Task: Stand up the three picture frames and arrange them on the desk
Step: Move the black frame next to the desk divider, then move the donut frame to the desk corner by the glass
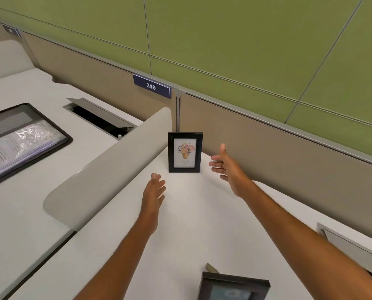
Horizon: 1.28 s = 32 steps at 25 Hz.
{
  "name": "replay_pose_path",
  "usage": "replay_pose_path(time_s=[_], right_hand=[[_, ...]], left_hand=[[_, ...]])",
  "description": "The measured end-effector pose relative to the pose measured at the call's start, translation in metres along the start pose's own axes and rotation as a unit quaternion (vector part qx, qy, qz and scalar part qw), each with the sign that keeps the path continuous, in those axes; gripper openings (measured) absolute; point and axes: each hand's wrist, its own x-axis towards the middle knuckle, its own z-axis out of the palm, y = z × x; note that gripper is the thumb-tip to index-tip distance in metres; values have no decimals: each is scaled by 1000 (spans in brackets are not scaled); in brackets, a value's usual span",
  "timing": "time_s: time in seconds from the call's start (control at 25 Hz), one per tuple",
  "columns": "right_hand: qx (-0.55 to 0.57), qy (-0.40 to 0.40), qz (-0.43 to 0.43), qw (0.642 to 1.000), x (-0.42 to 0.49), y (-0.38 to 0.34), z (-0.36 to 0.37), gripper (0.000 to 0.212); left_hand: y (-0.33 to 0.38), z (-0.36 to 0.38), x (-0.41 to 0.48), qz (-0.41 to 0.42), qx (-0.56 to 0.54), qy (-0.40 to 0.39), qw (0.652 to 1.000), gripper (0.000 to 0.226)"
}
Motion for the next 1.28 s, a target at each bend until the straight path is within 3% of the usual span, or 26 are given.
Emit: replay_pose_path(time_s=[0.32,0.6,0.76,1.28], right_hand=[[2,14,1,1000,-160,63,-49,81],[33,27,55,998,-258,139,-65,88],[59,5,78,995,-287,166,-54,86],[82,23,77,993,-304,176,-35,85]], left_hand=[[-55,-19,-143,-50,103,-71,991,34],[-71,-4,-217,-85,167,-129,974,60],[-76,5,-232,-97,172,-156,968,79],[-86,20,-227,-87,145,-191,967,66]])
